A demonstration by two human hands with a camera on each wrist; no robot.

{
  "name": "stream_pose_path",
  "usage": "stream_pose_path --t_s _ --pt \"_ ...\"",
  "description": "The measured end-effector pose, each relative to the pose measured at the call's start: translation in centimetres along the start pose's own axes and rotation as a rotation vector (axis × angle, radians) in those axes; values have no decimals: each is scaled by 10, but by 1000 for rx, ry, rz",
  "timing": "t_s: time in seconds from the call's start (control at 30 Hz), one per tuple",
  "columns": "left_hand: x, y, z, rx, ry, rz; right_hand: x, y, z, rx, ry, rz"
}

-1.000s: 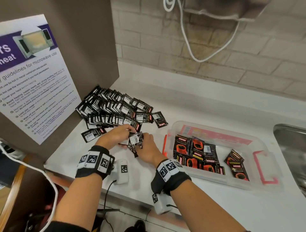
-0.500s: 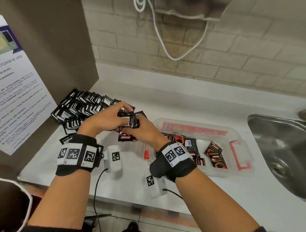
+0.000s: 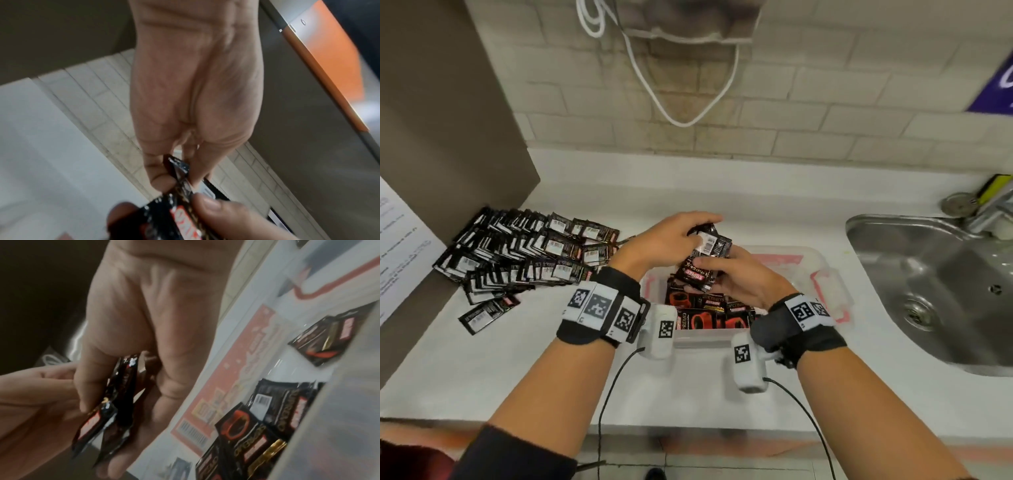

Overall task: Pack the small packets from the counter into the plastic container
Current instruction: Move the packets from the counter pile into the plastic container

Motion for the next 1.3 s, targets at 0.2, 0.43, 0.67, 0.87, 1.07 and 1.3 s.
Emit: stream_pose_path --t_s 0.2,0.43,0.67,0.87,1.07,1.3 --pt "21 -32 21 98 12 61 -27 8 -20 -15 -45 118" --pt "49 -56 32 232 201 532 -50 23 -26 -50 -232 147" --pt "61 -63 45 262 34 614 -56 31 -20 -132 -286 242" --pt "64 -55 50 222 138 564 -69 21 -18 -111 -304 130" --pt "78 -33 59 23 320 567 -84 8 -19 -91 -434 -365" --pt "106 -24 64 -29 424 715 -102 5 -27 -42 -551 -556"
Point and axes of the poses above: each hand's wrist, its own z-axis towards the middle knuckle, its own x-axis out of the palm, y = z × x, the point moved 4 cm from there along z, towards the middle knuckle, and after that the axes turned 15 degrees about z, right-handed, at the moved point
